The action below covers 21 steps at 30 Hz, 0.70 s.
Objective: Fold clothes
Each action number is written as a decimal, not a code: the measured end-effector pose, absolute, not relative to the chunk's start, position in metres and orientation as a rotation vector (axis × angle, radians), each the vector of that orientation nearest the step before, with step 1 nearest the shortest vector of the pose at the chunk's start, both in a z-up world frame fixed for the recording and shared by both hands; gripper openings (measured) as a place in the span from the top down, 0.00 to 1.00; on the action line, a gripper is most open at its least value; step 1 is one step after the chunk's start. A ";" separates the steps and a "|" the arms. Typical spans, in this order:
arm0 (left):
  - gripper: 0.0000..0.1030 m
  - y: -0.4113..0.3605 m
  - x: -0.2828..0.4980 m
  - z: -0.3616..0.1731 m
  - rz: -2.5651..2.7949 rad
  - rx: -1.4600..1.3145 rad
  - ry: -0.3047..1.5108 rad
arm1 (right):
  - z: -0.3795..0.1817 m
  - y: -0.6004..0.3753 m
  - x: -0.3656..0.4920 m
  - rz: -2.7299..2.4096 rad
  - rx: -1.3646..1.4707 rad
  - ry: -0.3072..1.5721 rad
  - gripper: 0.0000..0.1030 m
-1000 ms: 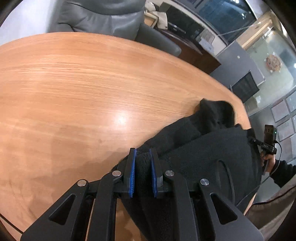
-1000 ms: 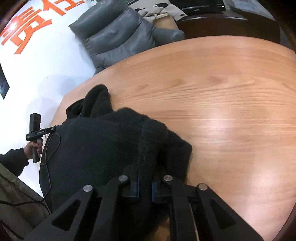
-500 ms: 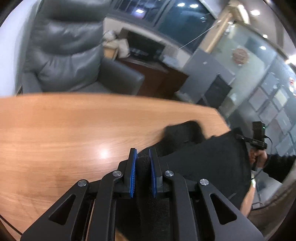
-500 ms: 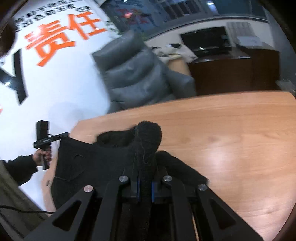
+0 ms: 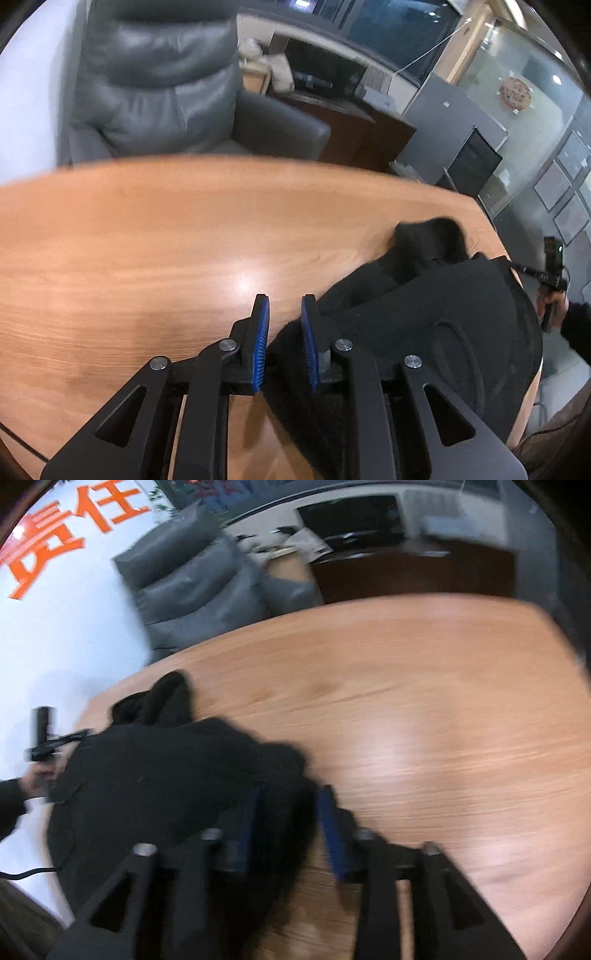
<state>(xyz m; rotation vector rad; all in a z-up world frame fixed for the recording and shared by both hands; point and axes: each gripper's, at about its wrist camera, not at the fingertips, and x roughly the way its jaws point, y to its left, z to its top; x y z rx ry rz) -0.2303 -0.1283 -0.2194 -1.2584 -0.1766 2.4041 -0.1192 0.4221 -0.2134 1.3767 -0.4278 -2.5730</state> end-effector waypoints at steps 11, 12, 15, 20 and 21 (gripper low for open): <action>0.34 -0.140 -0.096 -0.043 2.391 -1.227 0.081 | -0.066 0.383 -0.038 -2.651 1.168 -0.044 0.53; 0.29 -0.152 -0.085 -0.032 2.411 -1.268 0.091 | -0.060 0.402 -0.028 -2.689 1.203 -0.067 0.53; 0.04 -0.182 -0.056 -0.004 2.490 -1.359 0.145 | -0.041 0.444 0.004 -2.789 1.319 -0.005 0.35; 0.02 -0.119 -0.058 -0.039 2.231 -1.281 0.376 | -0.055 0.394 0.019 -2.512 1.440 0.325 0.14; 0.02 -0.098 -0.062 -0.052 2.170 -1.249 0.418 | -0.065 0.371 0.016 -2.430 1.399 0.387 0.14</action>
